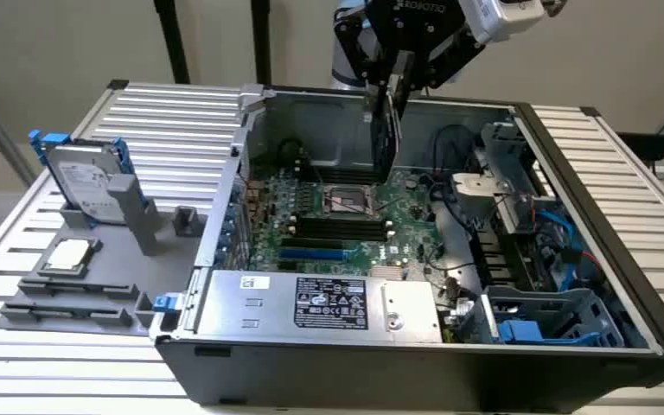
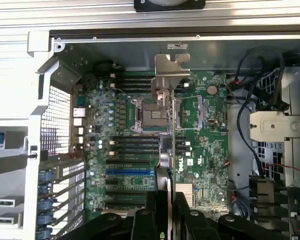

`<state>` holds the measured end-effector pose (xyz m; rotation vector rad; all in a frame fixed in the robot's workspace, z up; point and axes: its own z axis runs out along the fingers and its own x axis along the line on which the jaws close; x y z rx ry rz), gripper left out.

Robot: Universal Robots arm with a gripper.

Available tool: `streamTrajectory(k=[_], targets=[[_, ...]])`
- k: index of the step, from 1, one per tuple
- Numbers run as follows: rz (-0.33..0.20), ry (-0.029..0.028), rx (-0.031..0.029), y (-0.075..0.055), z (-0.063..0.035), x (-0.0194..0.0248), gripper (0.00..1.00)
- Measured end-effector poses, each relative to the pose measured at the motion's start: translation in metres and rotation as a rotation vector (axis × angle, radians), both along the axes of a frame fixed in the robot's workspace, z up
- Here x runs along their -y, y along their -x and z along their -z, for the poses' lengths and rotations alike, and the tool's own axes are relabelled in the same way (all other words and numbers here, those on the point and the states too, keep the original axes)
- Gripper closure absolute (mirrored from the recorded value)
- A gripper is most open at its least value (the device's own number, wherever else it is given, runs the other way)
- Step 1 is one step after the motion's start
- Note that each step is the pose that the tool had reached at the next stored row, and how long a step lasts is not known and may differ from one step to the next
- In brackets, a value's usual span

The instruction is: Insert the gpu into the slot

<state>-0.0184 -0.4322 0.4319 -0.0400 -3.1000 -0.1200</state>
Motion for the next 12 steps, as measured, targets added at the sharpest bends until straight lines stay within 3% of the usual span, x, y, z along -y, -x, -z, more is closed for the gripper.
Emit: streamTrajectory(k=[12], targets=[[0.0, 0.0, 0.0, 0.0, 0.0, 0.0, 0.74]])
